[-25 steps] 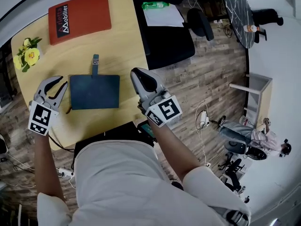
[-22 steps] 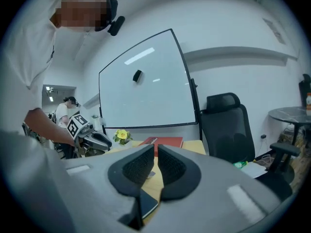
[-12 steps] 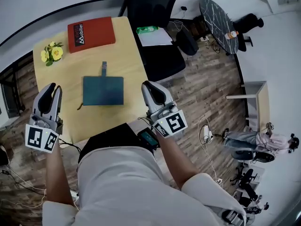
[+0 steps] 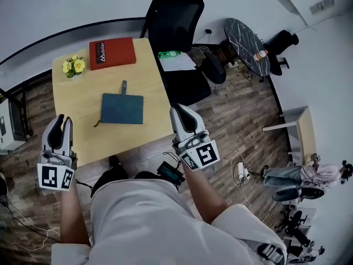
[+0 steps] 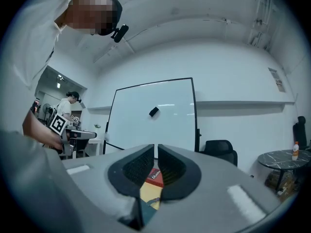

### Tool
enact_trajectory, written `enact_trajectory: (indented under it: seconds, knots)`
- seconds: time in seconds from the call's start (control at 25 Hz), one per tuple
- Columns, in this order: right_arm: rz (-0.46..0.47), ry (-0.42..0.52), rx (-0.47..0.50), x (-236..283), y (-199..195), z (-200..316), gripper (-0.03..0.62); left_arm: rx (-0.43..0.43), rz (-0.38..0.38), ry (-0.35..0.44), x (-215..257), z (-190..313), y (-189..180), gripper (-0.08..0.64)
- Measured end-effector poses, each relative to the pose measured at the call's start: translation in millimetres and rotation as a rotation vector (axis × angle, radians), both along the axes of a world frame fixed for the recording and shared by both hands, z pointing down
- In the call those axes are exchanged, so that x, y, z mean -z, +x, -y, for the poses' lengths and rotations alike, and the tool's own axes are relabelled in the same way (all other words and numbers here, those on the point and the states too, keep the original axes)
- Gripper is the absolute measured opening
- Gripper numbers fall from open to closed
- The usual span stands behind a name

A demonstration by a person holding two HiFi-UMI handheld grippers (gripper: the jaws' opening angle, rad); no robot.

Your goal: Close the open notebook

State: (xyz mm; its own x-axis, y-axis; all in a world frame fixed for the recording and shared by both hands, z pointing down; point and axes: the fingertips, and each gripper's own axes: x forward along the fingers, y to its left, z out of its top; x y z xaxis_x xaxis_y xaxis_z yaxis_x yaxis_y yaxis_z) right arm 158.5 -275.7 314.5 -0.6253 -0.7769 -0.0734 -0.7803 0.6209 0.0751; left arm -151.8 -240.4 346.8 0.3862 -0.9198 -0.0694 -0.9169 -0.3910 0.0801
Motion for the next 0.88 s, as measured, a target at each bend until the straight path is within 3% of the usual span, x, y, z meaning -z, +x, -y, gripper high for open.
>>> enact_trajectory:
  seconds: [0.24, 0.56, 0.88]
  knots:
    - [0.022, 0.009, -0.016, 12.3, 24.2, -75.7, 0.023, 0.068, 0.0, -0.007, 11.7, -79.3, 23.7, 0.079]
    - [-0.004, -0.028, -0.044, -14.3, 66.6, -192.4, 0.023, 0.116, 0.037, -0.053, -5.8, -197.9, 67.8, 0.078]
    - [0.038, -0.041, 0.003, -22.8, 79.3, -293.4, 0.023, 0.106, 0.098, -0.087, -4.7, -301.8, 96.7, 0.042]
